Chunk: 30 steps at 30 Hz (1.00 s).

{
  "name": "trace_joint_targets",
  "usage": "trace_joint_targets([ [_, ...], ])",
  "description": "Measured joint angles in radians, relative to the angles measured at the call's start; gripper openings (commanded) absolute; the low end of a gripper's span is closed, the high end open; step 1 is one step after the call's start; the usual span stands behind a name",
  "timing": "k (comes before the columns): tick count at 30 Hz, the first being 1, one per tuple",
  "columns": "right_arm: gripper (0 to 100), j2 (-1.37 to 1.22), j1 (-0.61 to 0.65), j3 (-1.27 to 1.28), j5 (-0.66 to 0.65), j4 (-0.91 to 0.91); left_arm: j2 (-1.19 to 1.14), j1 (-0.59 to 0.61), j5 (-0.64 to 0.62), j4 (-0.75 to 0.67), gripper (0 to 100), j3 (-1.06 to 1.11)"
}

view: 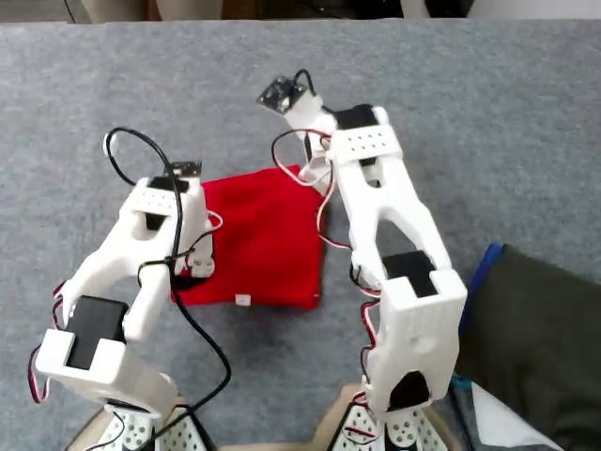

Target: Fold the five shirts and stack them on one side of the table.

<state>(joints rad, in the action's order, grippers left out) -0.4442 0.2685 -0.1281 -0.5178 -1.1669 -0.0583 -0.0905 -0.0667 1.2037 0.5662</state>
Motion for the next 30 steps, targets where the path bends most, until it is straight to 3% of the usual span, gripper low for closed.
trace_joint_targets([
  [13,0.9,0.026,0.052,0.068,0.0,0.095,0.0,0.0,-0.003,-0.032,2,0.012],
  [17,0.8,-0.083,0.063,0.04,0.0,0.155,0.0,0.0,-0.003,-0.032,2,0.012],
  [30,0.7,-0.623,0.025,-0.822,-0.031,-0.199,0.002,0.025,-0.003,-0.04,2,0.018],
])
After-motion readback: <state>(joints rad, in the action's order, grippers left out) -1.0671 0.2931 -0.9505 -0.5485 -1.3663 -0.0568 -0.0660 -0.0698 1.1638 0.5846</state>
